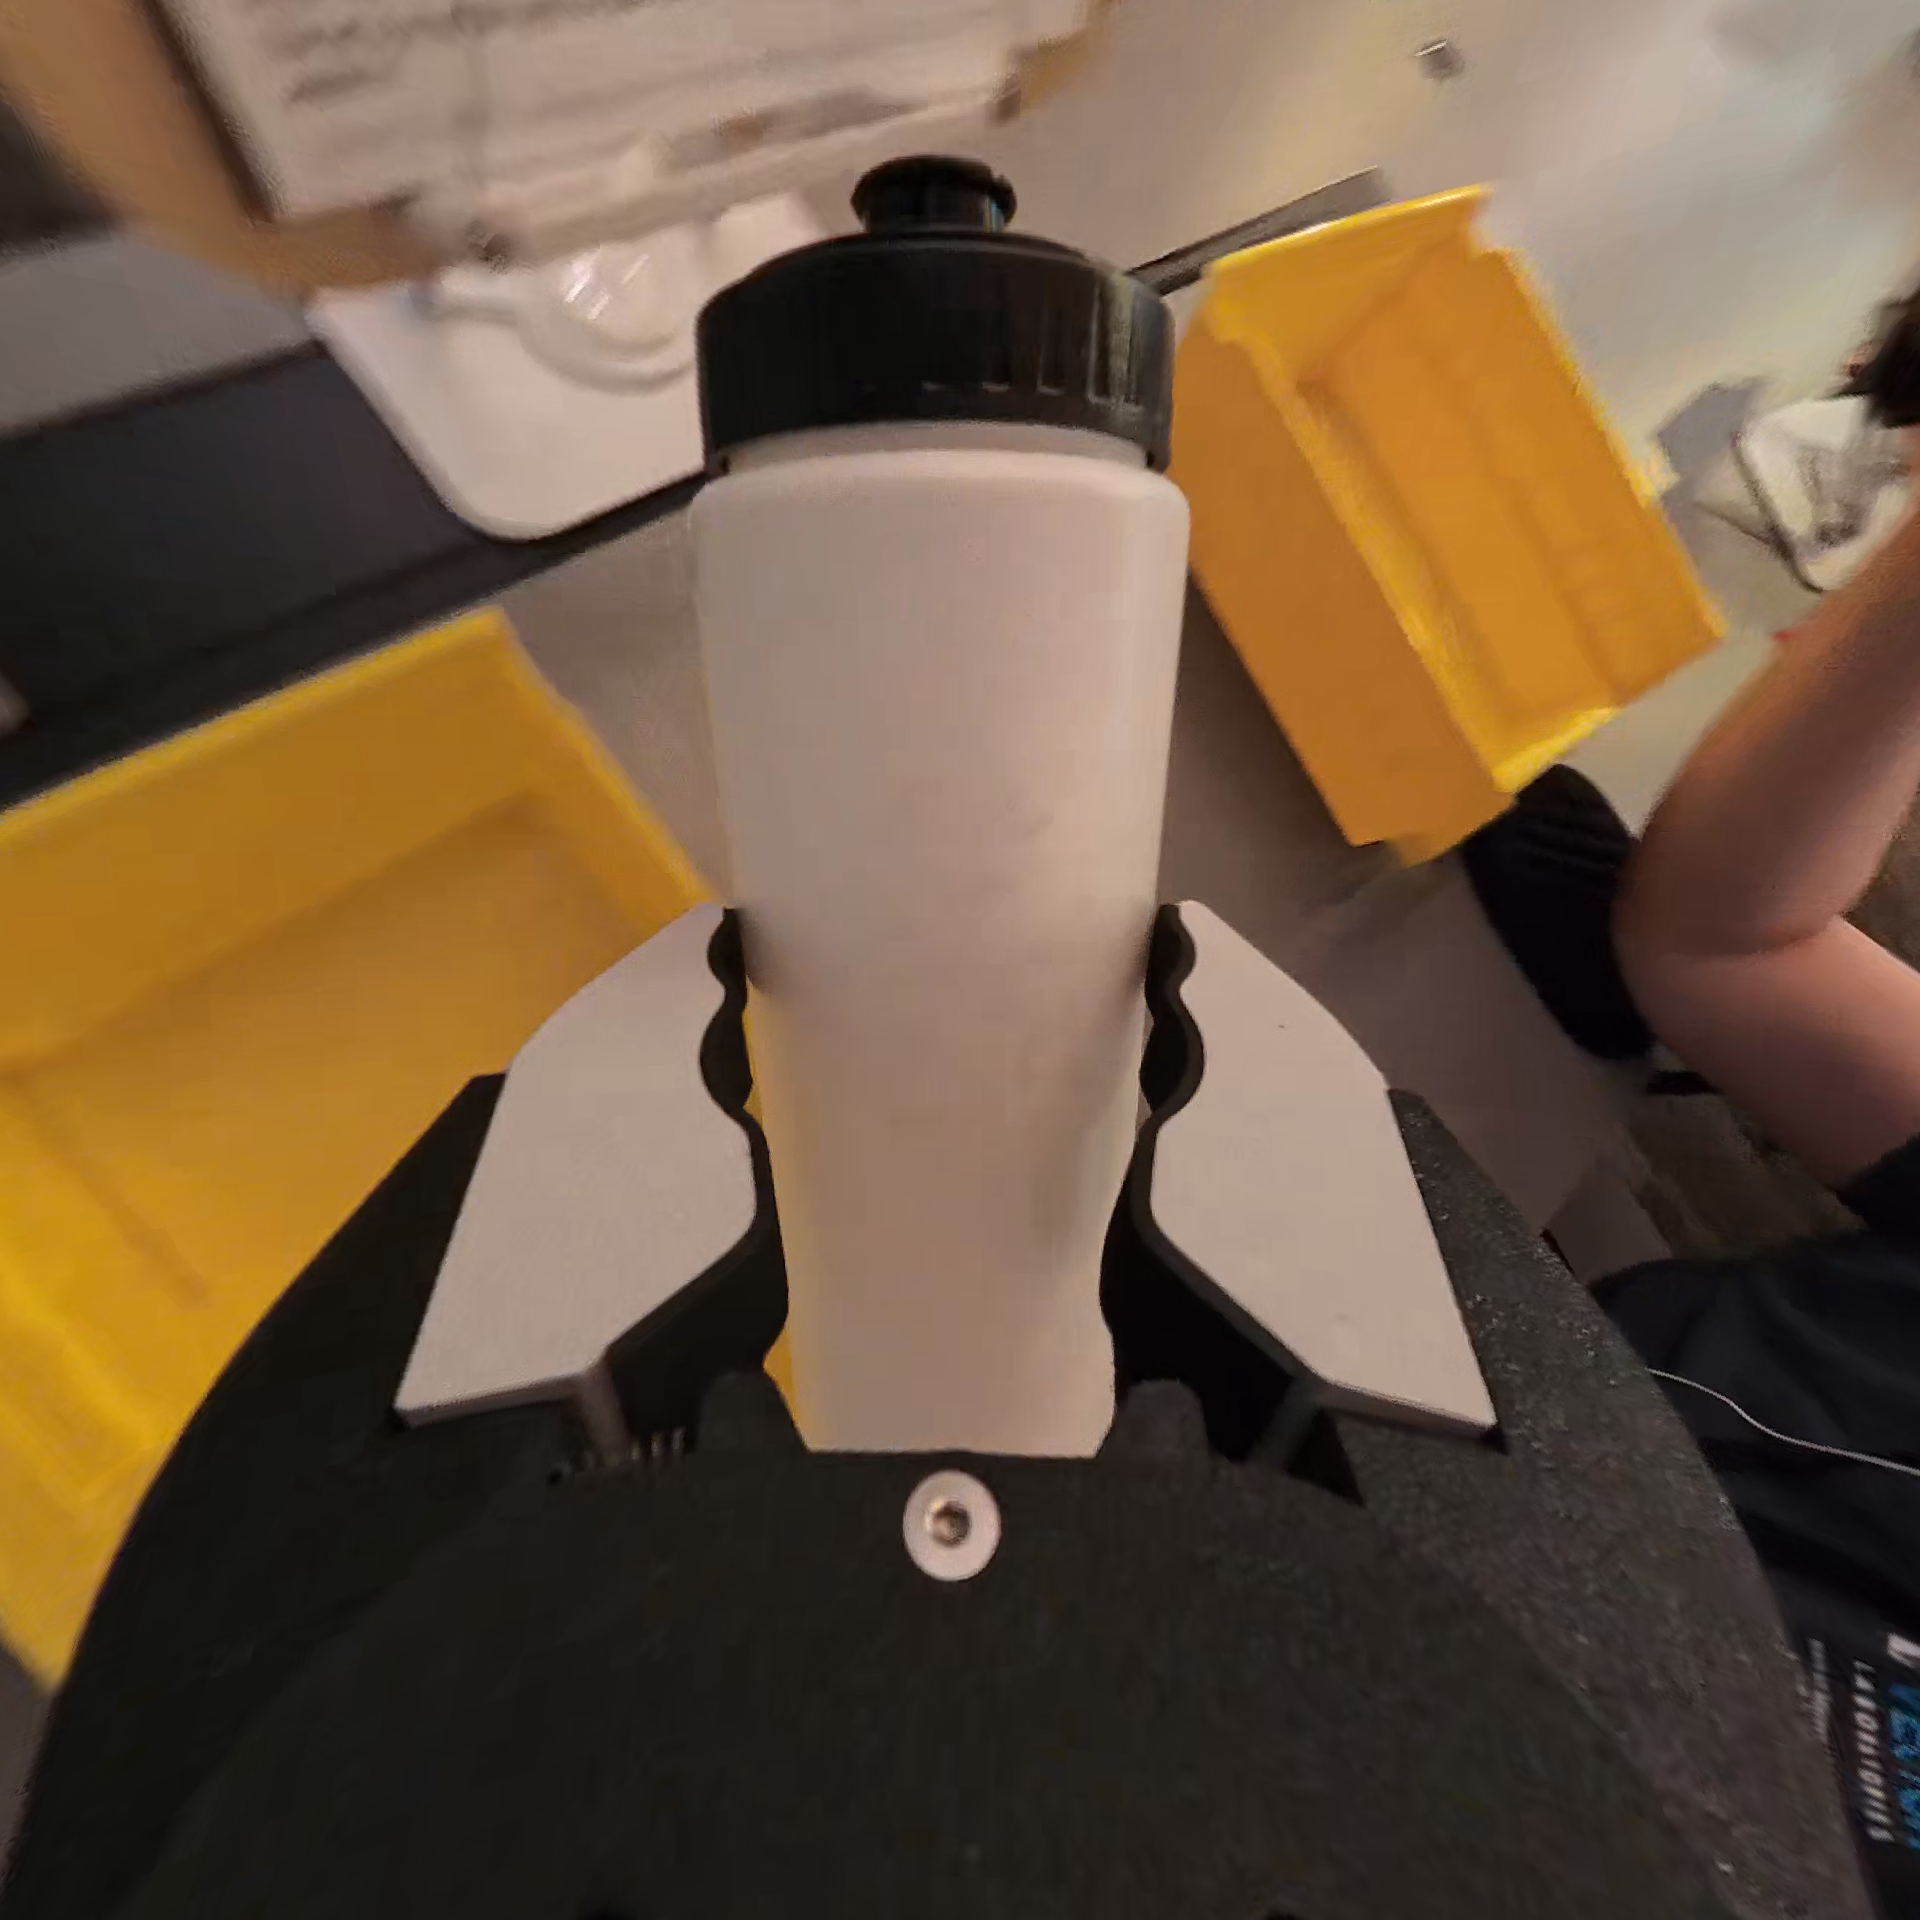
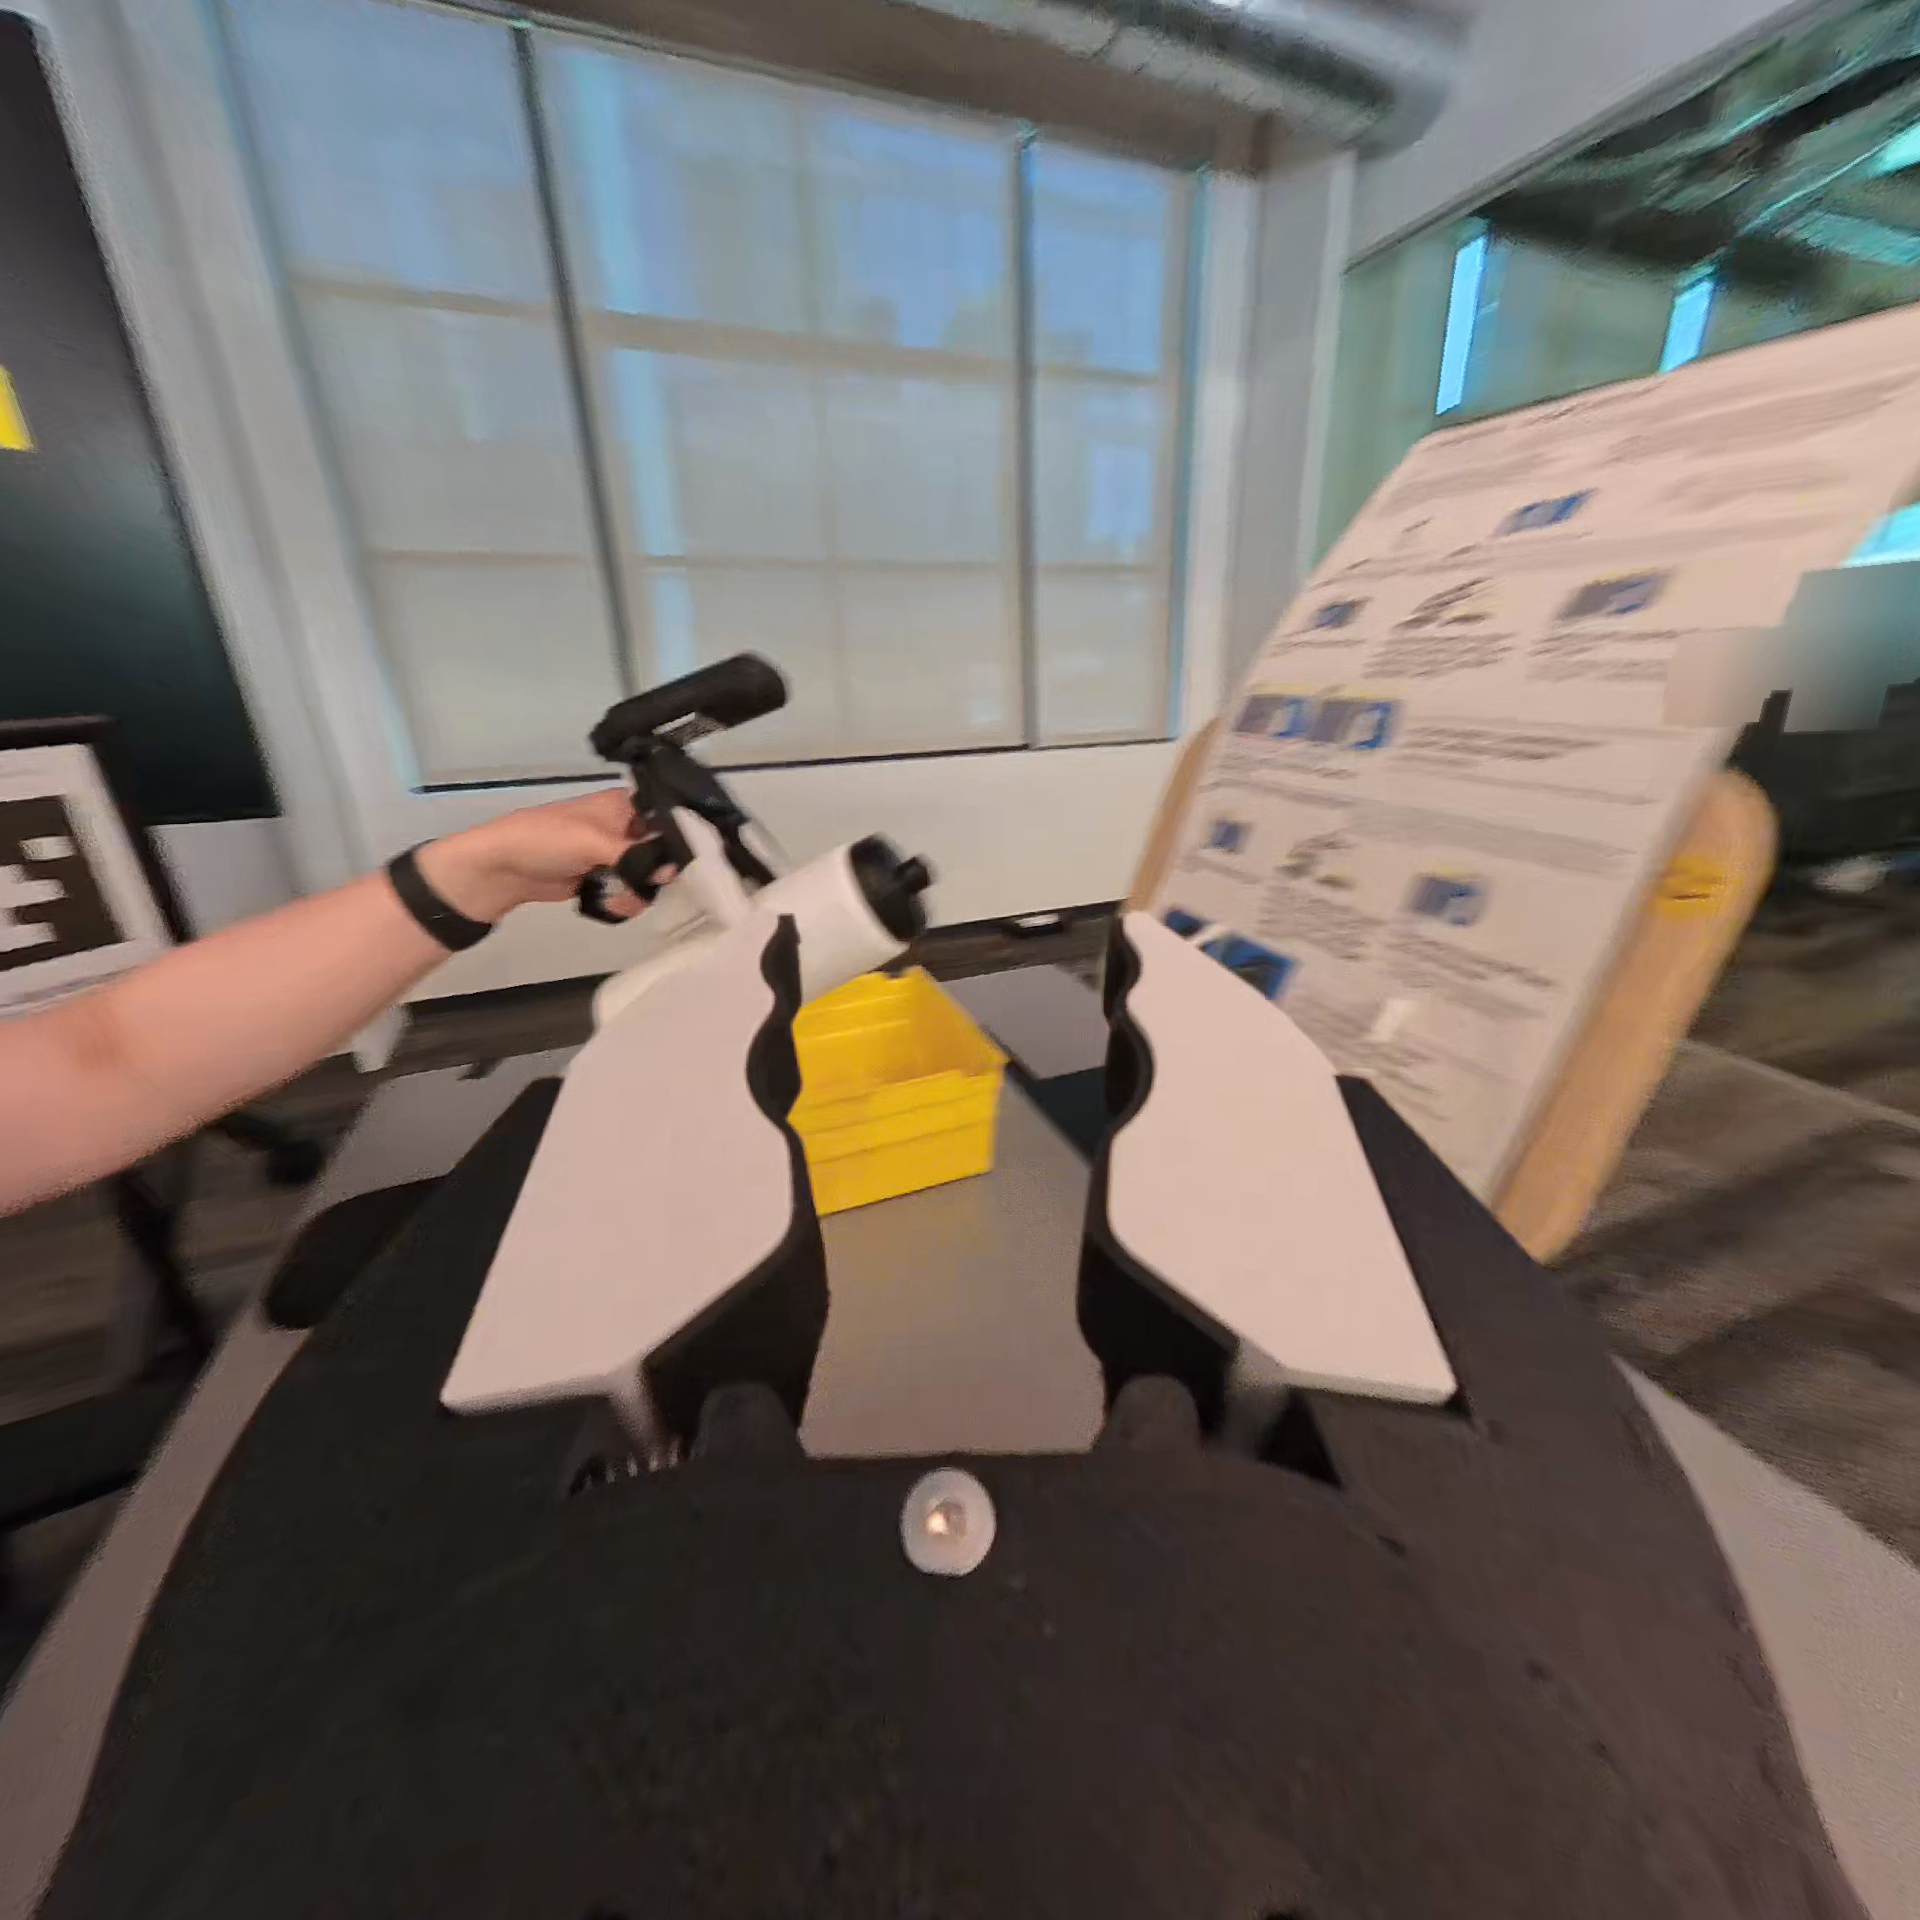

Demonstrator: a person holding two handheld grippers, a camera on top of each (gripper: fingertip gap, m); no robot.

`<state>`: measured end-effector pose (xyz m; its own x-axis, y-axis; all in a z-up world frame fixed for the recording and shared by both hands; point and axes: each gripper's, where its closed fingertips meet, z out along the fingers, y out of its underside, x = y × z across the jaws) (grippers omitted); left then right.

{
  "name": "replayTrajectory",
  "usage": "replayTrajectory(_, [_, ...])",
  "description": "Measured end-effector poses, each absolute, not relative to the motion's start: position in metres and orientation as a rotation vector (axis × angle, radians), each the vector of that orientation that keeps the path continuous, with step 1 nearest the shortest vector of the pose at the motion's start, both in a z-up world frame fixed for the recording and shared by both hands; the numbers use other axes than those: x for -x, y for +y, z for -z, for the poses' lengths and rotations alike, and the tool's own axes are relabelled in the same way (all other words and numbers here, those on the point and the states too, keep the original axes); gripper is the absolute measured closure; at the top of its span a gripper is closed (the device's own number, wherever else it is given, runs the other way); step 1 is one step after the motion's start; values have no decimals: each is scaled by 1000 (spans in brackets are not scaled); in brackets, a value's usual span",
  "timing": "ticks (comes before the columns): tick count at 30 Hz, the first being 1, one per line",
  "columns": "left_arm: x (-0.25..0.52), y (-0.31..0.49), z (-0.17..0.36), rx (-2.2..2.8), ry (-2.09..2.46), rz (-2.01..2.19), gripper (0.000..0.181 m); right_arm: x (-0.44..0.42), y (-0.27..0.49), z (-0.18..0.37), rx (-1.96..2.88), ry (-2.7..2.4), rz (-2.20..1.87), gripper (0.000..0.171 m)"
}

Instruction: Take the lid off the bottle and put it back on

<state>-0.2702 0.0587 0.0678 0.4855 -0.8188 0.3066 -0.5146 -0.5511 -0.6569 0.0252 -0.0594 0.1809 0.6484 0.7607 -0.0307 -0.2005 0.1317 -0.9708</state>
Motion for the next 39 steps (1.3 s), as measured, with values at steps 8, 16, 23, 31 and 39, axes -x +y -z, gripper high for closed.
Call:
replayTrajectory(8, [187, -23, -93, 1772, 1280, 1159, 107, 124, -36, -108, 1486, -742, -1092, 77])
replayTrajectory(16, [157, -46, -35, 1620, 1404, 1233, 107, 143, -26, -88, 1463, -705, -1216, 92])
replayTrajectory(23, [159, -42, 21, 1624, 1443, 1167, 107, 163, -24, -40, 1638, -948, -946, 93])
replayTrajectory(31, [158, -41, 3, 1539, 1242, 1038, 99, 174, -29, -24, 1660, -1071, -866, 93])
replayTrajectory(39, [137, -48, 30, 1460, 1220, 982, 72, 178, -41, -22, 1627, -1178, -829, 93])
